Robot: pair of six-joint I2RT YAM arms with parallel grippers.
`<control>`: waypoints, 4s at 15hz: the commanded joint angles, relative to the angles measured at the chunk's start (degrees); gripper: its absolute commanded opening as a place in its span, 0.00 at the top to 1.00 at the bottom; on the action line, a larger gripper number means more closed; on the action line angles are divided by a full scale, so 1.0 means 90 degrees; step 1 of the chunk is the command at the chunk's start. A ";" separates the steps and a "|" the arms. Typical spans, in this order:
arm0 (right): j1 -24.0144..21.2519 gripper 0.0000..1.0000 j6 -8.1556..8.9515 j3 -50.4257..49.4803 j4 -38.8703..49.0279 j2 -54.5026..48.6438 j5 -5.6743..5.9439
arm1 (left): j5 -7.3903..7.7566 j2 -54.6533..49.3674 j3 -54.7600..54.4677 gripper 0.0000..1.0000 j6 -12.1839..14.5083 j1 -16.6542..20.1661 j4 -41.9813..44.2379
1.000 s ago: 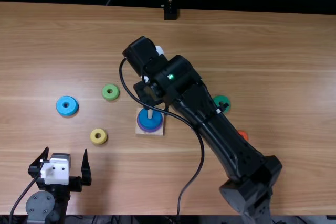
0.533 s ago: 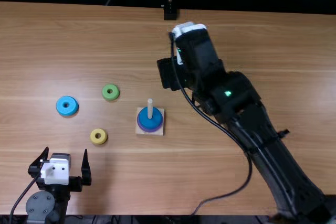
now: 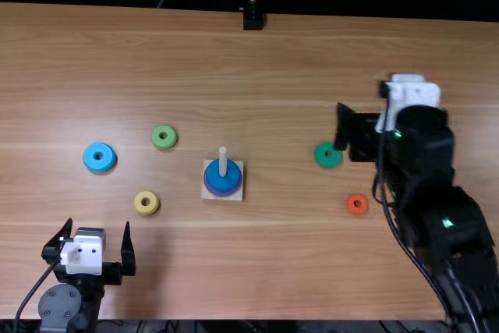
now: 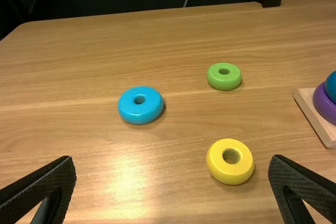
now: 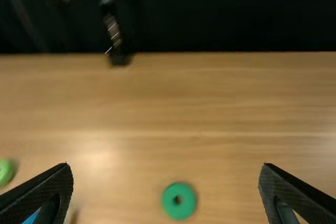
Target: Build the Hanoi tower: stack the rings onto the peg from bottom to top in this color order: purple, dark blue, light blue, dark green, light green, yellow, orange.
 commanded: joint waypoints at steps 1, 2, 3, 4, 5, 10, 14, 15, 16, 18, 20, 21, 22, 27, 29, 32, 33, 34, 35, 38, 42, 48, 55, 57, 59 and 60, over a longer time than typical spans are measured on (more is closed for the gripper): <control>-0.0331 0.00 0.0001 -0.0704 0.0550 -0.0512 0.0058 | -0.0014 -0.0074 -0.0686 0.00 0.0019 -0.0006 -0.0494; -0.0389 0.00 -0.0011 -0.1193 0.1089 -0.0854 0.0058 | -0.0014 -0.0074 -0.0686 0.00 0.0019 -0.0006 -0.0494; -0.0419 0.00 -0.0023 -0.1691 0.1453 -0.1283 0.0058 | -0.0014 -0.0074 -0.0686 0.00 0.0019 -0.0006 -0.0494; -0.0595 0.00 -0.0023 -0.2228 0.1734 -0.1674 0.0058 | -0.0014 -0.0074 -0.0686 0.00 0.0019 -0.0006 -0.0494; -0.0887 0.00 -0.0023 -0.2657 0.1992 -0.1986 0.0058 | -0.0014 -0.0074 -0.0686 0.00 0.0019 -0.0006 -0.0494; -0.1561 0.00 -0.1113 -0.4435 0.2835 -0.3803 -0.1149 | -0.0014 -0.0074 -0.0686 0.00 0.0019 -0.0006 -0.0494; -0.1708 0.00 -0.1382 -0.5489 0.2765 -0.5189 -0.1582 | -0.0014 -0.0074 -0.0686 0.00 0.0019 -0.0006 -0.0494; -0.1708 0.00 -0.1382 -0.5782 0.2753 -0.5600 -0.1828 | -0.0014 -0.0074 -0.0686 0.00 0.0019 -0.0006 -0.0494; -0.1708 0.00 -0.1347 -0.6046 0.2730 -0.5893 -0.1852 | -0.0014 -0.0074 -0.0686 0.00 0.0019 -0.0006 -0.0494; -0.1708 0.00 -0.1300 -0.6388 0.2449 -0.6430 -0.1653 | -0.0014 -0.0074 -0.0686 0.00 0.0019 -0.0006 -0.0494; -0.1698 0.00 -0.1300 -0.6573 0.1910 -0.6723 -0.1430 | -0.0014 -0.0074 -0.0686 0.00 0.0019 -0.0006 -0.0494; -0.1698 0.00 -0.1300 -0.6700 0.1863 -0.6830 -0.1442 | -0.0014 -0.0074 -0.0686 0.00 0.0019 -0.0006 -0.0494; -0.1698 0.00 -0.1300 -0.6837 0.1863 -0.6986 -0.1430 | -0.0014 -0.0074 -0.0686 0.00 0.0019 -0.0006 -0.0494; -0.1718 0.00 -0.1288 -0.7413 0.1839 -0.7611 -0.1418 | -0.0014 -0.0074 -0.0686 0.00 0.0019 -0.0006 -0.0494; -0.1747 0.00 -0.1288 -0.7589 0.1839 -0.7670 -0.1418 | -0.0014 -0.0074 -0.0686 0.00 0.0019 -0.0006 -0.0494; -0.1893 0.00 -0.1288 -0.7765 0.1839 -0.7787 -0.1442 | -0.0014 -0.0074 -0.0686 0.00 0.0019 -0.0006 -0.0494; -0.1893 0.00 -0.1288 -0.7765 0.1792 -0.7787 -0.1430 | -0.0014 -0.0074 -0.0686 0.00 0.0019 -0.0006 -0.0494; -0.1884 0.00 -0.1300 -0.7765 0.1675 -0.7787 -0.1430 | -0.0014 -0.0074 -0.0686 0.00 0.0019 -0.0006 -0.0494; -0.1884 0.00 -0.1288 -0.7765 0.1570 -0.7787 -0.1430 | -0.0014 -0.0074 -0.0686 0.00 0.0019 -0.0006 -0.0494; -0.1893 0.00 -0.1359 -0.7765 0.1054 -0.7787 -0.1430 | -0.0014 -0.0074 -0.0686 0.00 0.0019 -0.0006 -0.0494; -0.1913 0.00 -0.1359 -0.7755 0.1031 -0.7787 -0.1442 | -0.0014 -0.0074 -0.0686 0.00 0.0019 -0.0006 -0.0494; -0.1913 0.00 -0.1359 -0.7755 0.1031 -0.7787 -0.1442 | -0.0014 -0.0074 -0.0686 0.00 0.0019 -0.0006 -0.0494; -0.1913 0.00 -0.1359 -0.7755 0.1031 -0.7787 -0.1442 | -0.0014 -0.0074 -0.0686 0.00 0.0019 -0.0006 -0.0494; -0.1913 0.00 -0.1359 -0.7755 0.1031 -0.7787 -0.1442 | 0.0032 -0.0074 -0.0686 0.00 0.0007 0.0004 -0.0494; -0.1913 0.00 -0.1359 -0.7755 0.1031 -0.7787 -0.1442 | 0.0044 -0.0074 -0.0686 0.00 0.0007 0.0033 -0.0423; -0.1913 0.00 -0.1359 -0.7755 0.1031 -0.7787 -0.1442 | 0.0068 -0.0074 -0.0686 0.00 0.0007 0.0033 -0.0365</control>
